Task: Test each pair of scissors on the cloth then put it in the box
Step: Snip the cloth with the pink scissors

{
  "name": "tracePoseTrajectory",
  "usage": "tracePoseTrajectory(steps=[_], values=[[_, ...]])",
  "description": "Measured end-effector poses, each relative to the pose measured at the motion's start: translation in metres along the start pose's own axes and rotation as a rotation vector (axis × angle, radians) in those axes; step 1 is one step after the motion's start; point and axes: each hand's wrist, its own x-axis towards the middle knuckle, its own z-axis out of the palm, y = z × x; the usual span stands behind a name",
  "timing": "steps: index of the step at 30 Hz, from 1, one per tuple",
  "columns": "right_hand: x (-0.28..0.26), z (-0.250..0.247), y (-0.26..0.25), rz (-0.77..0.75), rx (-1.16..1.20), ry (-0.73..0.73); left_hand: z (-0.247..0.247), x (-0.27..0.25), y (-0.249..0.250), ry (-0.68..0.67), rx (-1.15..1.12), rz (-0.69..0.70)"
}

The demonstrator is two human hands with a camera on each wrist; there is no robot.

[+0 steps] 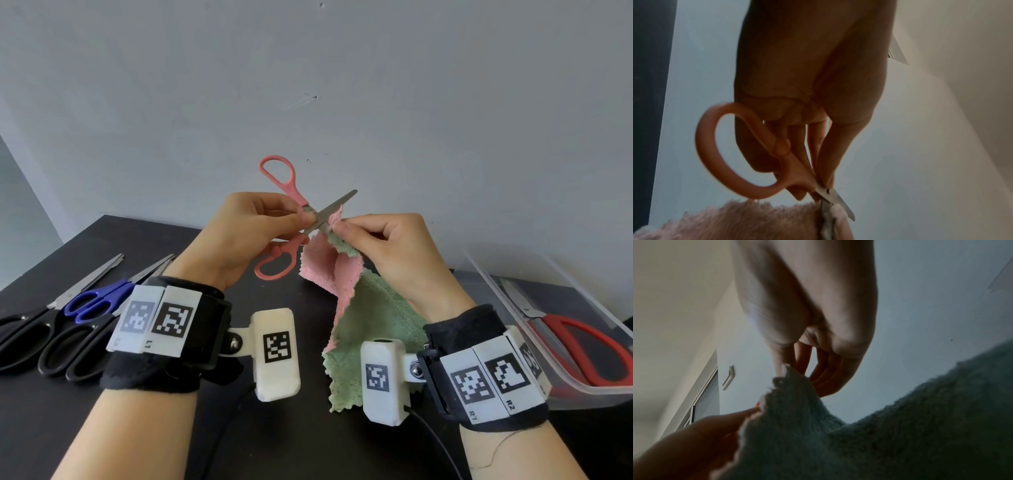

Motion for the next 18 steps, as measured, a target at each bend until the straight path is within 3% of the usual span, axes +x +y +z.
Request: tracePoseTrajectory(steps=[18], values=[[-0.0001,0.007,-0.0051,-0.047,-0.135,0.061,0.0072,-0.0004,0.0039,0.025,-0.114,0.027]])
